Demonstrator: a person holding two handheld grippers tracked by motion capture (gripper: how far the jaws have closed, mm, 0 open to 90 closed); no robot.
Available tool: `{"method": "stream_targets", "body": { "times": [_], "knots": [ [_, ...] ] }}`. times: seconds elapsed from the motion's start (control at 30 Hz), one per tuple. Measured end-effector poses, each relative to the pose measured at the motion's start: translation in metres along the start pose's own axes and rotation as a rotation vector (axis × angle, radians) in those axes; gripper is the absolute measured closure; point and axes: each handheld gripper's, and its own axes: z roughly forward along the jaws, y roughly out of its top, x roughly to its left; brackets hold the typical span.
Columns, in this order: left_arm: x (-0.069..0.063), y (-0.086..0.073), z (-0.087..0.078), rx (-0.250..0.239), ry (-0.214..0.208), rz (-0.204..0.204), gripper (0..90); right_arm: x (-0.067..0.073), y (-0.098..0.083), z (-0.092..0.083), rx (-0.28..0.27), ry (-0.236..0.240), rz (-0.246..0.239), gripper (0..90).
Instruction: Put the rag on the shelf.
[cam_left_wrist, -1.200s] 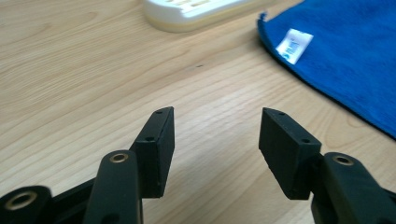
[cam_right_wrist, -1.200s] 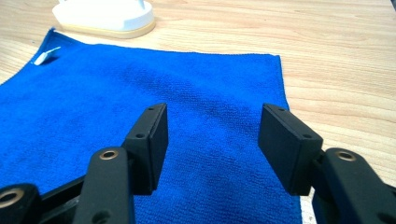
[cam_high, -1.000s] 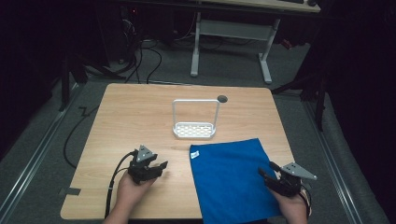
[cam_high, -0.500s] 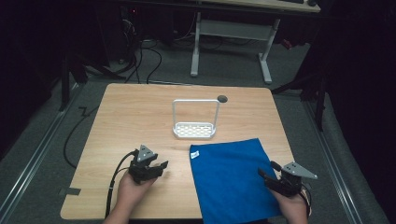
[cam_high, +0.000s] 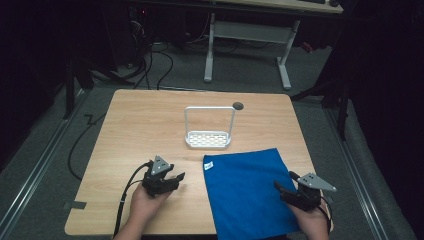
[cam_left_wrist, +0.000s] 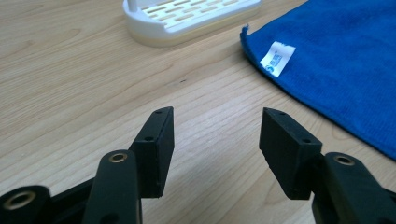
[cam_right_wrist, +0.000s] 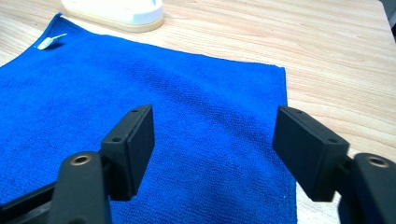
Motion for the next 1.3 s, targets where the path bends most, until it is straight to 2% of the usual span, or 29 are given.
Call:
{"method": "stream_targets", "body": {
  "times": [0.17,0.2,0.4,0.5,0.8,0.97,1.07,1.13,1.17,1.3],
  "knots": [
    [-0.007,0.003,0.004,-0.015,-0.011,0.005,45.5,0.000,0.002,-0.001,-0.003,0.002,0.015,27.4],
    [-0.012,0.007,0.007,-0.022,-0.022,0.010,45.4,-0.002,0.002,-0.002,0.000,0.018,0.014,28.7],
    [-0.024,0.017,0.018,-0.033,-0.014,0.039,44.6,-0.003,0.003,-0.005,-0.012,0.014,0.002,28.6],
    [-0.025,0.020,0.023,-0.042,-0.029,0.020,44.8,-0.005,0.002,-0.006,-0.014,0.015,-0.001,28.3],
    [-0.037,0.040,0.053,-0.030,-0.040,0.058,45.1,-0.006,0.001,-0.007,-0.018,0.017,-0.006,30.6],
    [-0.038,0.048,0.066,-0.019,-0.037,0.068,45.2,-0.004,0.004,-0.006,-0.026,0.019,-0.009,32.3],
    [-0.035,0.051,0.073,-0.025,-0.028,0.051,45.4,-0.005,0.007,-0.003,-0.027,0.015,-0.015,33.3],
    [-0.032,0.051,0.078,-0.027,-0.028,0.032,46.2,-0.006,0.020,0.005,-0.021,0.020,-0.006,33.9],
    [-0.032,0.051,0.078,-0.027,-0.028,0.032,46.3,-0.006,0.020,0.005,-0.021,0.020,-0.006,33.9],
    [-0.028,0.046,0.084,-0.009,-0.030,0.010,47.0,0.000,0.040,0.014,-0.022,0.023,-0.028,35.1]
  ]
}}
